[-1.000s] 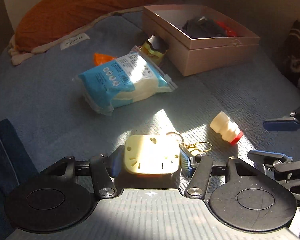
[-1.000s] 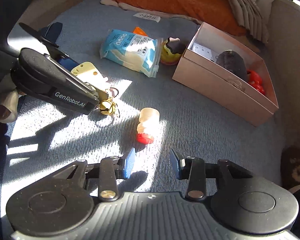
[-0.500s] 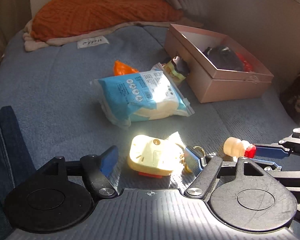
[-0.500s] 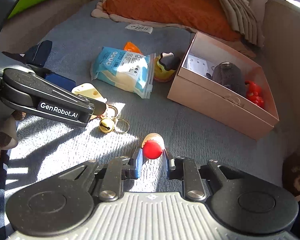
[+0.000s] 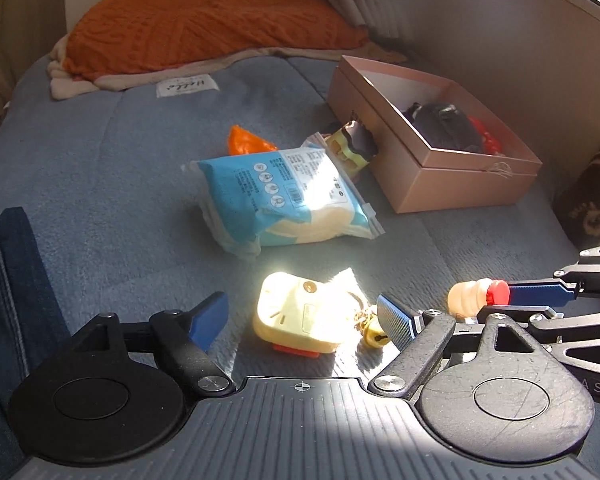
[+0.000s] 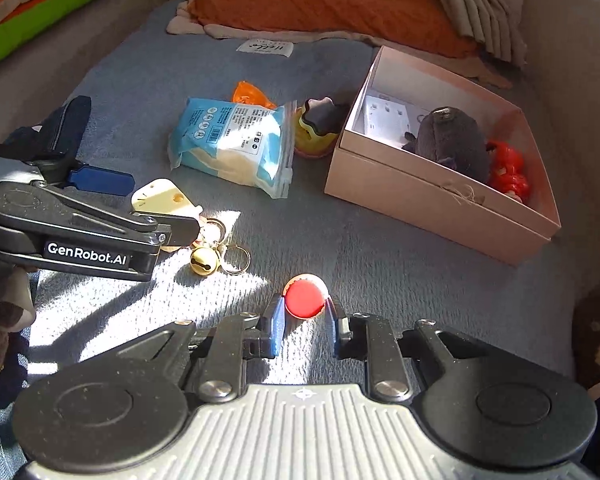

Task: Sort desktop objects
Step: 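Grasp the red-capped white bottle with the right tool while the left tool holds the keychain, then carry the keychain and bottle into the pink box and open both tools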

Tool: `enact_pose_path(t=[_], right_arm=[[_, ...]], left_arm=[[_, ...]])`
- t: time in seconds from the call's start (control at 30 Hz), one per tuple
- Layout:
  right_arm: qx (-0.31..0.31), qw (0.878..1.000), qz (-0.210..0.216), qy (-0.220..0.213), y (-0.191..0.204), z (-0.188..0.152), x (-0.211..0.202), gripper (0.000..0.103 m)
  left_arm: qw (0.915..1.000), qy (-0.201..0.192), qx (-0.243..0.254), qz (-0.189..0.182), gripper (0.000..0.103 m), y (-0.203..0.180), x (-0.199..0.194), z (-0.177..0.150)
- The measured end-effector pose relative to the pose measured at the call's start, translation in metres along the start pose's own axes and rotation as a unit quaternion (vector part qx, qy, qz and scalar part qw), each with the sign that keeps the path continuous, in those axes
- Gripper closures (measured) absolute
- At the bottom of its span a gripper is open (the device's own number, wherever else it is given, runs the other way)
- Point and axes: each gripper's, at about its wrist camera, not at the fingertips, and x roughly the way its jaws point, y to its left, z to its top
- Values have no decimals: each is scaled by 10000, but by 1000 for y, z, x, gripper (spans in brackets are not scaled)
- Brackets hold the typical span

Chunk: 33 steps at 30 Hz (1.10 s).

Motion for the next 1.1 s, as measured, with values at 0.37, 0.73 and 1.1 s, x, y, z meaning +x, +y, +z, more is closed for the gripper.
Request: enact_pose_path(t=[0.37,0.73,1.1], right_arm=[[2,9998,-148,-145,3,4,24,78],[-84,9997,-122,-205,-2,2,9,79],[-104,9993,-40,-362,-21,-26,-54,79]], left_arm=[[9997,61,240,-46,12,-10,4,-4],[9977,256,611,172,27,-21,13,-4],[9942,330,980,294,24,-30,4,-10]])
